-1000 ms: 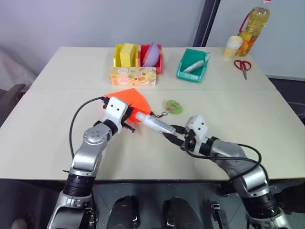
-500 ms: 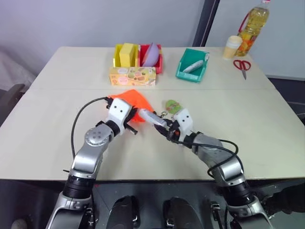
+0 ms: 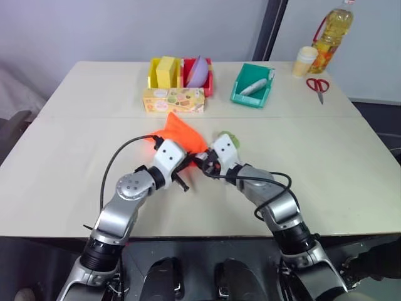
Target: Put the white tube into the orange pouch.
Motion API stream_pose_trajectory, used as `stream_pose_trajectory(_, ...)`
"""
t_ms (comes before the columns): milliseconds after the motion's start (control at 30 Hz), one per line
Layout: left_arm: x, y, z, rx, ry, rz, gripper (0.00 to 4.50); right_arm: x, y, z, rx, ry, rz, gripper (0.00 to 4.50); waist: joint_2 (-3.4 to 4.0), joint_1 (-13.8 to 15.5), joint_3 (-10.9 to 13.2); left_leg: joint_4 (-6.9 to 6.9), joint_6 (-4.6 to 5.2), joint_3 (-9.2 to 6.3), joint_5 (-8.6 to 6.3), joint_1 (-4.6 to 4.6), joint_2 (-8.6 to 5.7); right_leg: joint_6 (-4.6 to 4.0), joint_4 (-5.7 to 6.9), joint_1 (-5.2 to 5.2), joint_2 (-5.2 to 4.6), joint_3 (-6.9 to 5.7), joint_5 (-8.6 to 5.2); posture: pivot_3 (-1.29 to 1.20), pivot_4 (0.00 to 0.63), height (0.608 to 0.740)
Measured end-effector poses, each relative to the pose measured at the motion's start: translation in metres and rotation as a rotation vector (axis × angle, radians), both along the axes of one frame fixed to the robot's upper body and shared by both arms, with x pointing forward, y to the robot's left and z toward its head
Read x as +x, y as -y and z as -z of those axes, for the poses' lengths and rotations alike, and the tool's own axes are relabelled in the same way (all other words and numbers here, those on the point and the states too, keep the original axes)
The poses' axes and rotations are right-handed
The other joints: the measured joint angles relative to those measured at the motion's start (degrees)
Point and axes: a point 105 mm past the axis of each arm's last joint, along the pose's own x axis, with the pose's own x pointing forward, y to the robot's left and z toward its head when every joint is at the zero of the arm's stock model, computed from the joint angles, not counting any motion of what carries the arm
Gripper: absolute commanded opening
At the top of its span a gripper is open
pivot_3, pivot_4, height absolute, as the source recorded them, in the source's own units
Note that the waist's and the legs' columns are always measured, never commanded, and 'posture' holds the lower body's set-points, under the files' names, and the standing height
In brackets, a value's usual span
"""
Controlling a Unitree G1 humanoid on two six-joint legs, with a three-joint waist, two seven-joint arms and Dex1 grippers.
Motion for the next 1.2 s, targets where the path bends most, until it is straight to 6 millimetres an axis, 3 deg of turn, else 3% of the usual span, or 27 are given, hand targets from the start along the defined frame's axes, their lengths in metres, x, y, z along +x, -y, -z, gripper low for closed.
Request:
stream_pose_trajectory(267,-0.003,0.001,-0.002,-0.015,-0.007,0.016,0.00,0.009,-0.009,-0.001,-0.007,-0.001,0.034,1.63,0.00,0.0,0.0,0.00,-0.02,0.01,0.01,-0.01,0.00,0.00,0.00,0.00,-0.01,0.00,0.00,0.00,0.150,0.727)
stream_pose_trajectory(367,-0.003,-0.001,-0.002,-0.016,-0.009,0.015,0.00,0.009,-0.010,0.000,-0.006,-0.006,0.034,2.55,0.00,0.0,0.0,0.00,-0.02,0.00,0.00,-0.01,0.00,0.00,0.00,0.00,-0.01,0.00,0.00,0.00,0.150,0.727)
stream_pose_trajectory(500,-0.002,-0.005,-0.001,-0.008,-0.011,0.003,0.00,0.005,-0.008,0.005,-0.005,-0.027,0.021,4.42,0.00,0.0,0.0,-0.01,0.00,0.00,0.00,-0.02,0.00,0.00,-0.01,-0.01,-0.02,0.00,0.00,0.00,0.150,0.727)
stream_pose_trajectory(867,0.005,-0.018,0.005,-0.008,-0.035,-0.033,0.00,-0.035,0.031,-0.001,-0.050,-0.008,-0.102,4.42,0.00,0.0,0.0,-0.07,0.08,-0.01,-0.07,-0.05,0.00,-0.04,-0.07,-0.06,-0.05,0.00,-0.02,0.00,0.150,0.727)
stream_pose_trajectory(1000,0.004,-0.027,0.008,-0.016,-0.064,-0.020,1.19,-0.039,0.042,-0.002,-0.075,-0.003,-0.108,4.50,0.00,0.0,0.0,-0.08,0.08,-0.01,-0.08,-0.05,0.00,-0.11,-0.07,-0.09,-0.05,0.00,-0.06,0.00,0.150,0.727)
stream_pose_trajectory(1033,0.003,-0.032,0.008,-0.005,-0.070,-0.016,1.86,-0.036,0.049,-0.004,-0.090,0.011,-0.093,4.50,0.00,0.0,0.0,-0.08,0.08,-0.01,-0.08,-0.05,0.00,-0.17,-0.07,-0.09,-0.05,0.00,-0.09,0.00,0.150,0.727)
stream_pose_trajectory(1133,0.001,-0.044,0.010,0.004,-0.088,-0.021,3.26,-0.026,0.063,-0.005,-0.127,0.039,-0.055,4.50,0.00,0.0,0.0,-0.07,0.08,-0.01,-0.08,-0.05,0.00,-0.21,-0.10,-0.08,-0.07,0.00,-0.12,0.00,0.150,0.727)
stream_pose_trajectory(1200,-0.001,-0.052,0.010,0.003,-0.103,-0.015,3.26,-0.015,0.072,-0.005,-0.167,0.065,-0.032,4.50,0.00,0.0,0.0,-0.07,0.08,-0.01,-0.08,-0.06,0.00,-0.22,-0.10,-0.09,-0.06,0.00,-0.12,0.00,0.150,0.727)
